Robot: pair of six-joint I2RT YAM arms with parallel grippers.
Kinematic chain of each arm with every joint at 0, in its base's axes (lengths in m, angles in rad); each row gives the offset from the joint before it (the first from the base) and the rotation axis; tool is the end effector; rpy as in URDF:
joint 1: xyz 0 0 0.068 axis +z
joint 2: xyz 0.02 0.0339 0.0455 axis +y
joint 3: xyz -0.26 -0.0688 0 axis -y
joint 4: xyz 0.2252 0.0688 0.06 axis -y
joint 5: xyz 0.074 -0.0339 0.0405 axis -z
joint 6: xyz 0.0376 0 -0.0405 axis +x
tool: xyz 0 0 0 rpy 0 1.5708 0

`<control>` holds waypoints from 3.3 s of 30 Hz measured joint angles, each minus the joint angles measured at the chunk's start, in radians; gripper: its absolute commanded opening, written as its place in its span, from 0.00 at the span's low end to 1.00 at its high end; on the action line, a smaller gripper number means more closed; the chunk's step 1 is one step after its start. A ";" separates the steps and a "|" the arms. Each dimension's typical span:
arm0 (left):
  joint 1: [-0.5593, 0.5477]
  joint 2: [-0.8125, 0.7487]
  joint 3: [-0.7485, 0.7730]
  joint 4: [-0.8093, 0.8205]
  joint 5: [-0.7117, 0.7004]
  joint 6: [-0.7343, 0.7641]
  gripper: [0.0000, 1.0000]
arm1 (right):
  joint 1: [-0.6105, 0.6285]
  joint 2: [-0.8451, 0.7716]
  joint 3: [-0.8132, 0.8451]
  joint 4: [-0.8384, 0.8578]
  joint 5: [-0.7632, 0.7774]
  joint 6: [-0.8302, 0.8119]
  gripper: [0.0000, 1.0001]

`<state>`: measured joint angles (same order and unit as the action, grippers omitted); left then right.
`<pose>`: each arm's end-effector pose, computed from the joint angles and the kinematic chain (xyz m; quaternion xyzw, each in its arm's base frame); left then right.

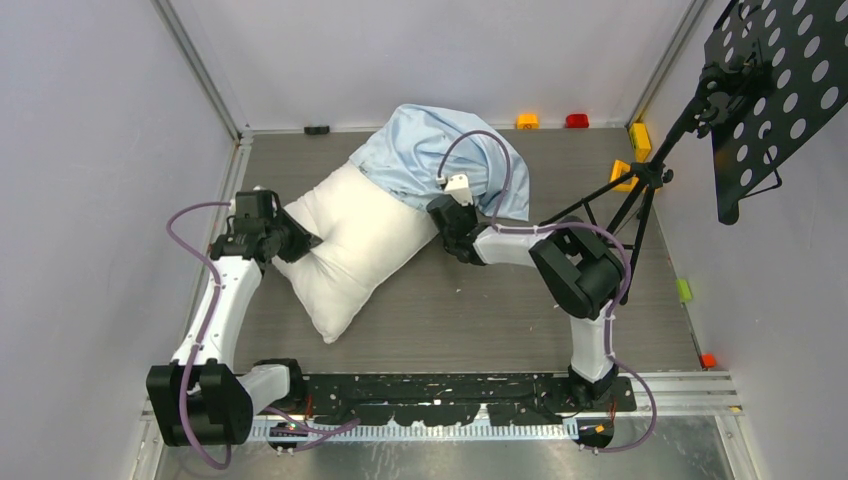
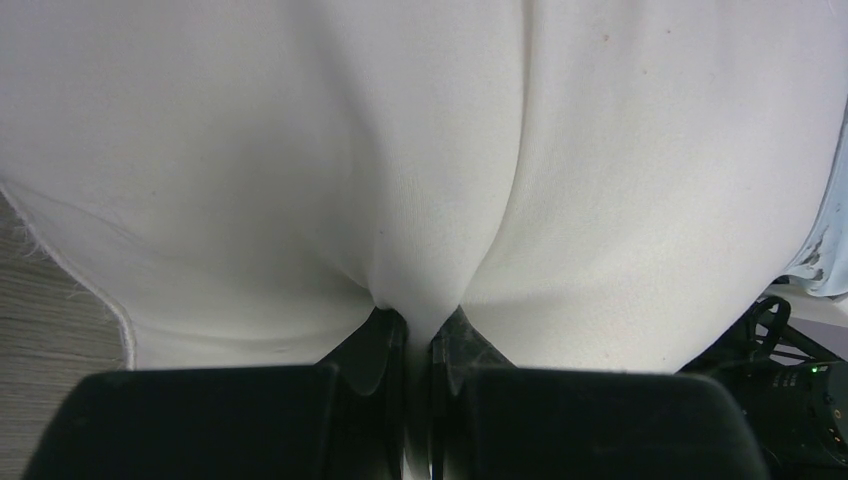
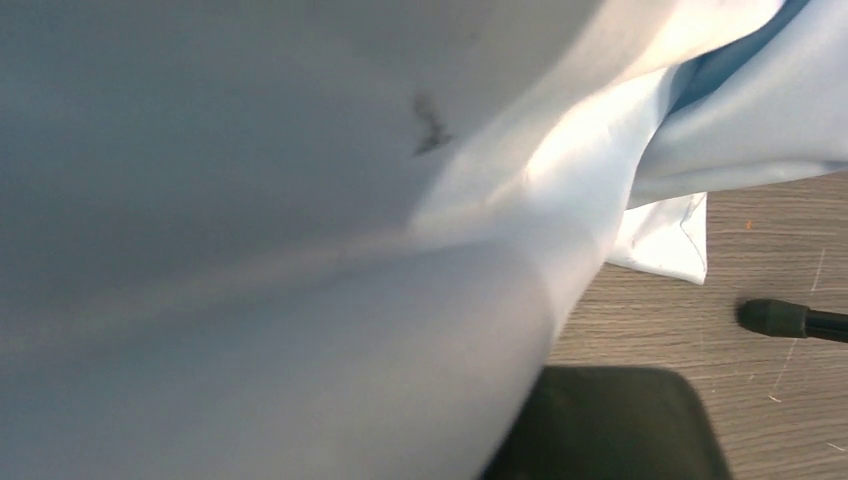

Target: Put the pillow into the pillowcase

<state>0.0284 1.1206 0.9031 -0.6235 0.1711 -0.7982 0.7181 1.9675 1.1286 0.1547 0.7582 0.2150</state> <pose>0.2138 -0.0003 0.2748 -0.3459 0.8646 -0.2075 0.2996 0.3138 0.2398 0.1618 -0.0551 0.8523 -0.1193 0.5063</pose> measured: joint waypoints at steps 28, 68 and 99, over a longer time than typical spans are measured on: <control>-0.288 0.029 0.511 -0.348 -0.007 0.021 0.80 | 0.158 0.137 1.461 -1.043 -0.303 0.134 0.00; -0.158 0.252 0.356 -0.082 0.036 0.117 0.00 | 0.240 0.063 1.132 -1.085 -0.303 0.156 0.63; -0.117 0.260 0.337 -0.050 0.082 0.129 0.00 | 0.026 -0.109 0.122 -0.186 -0.295 -0.079 0.66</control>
<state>-0.0887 1.3808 1.2400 -0.6735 0.2531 -0.6689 0.7441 1.8584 1.2507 -0.0311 0.4633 0.1364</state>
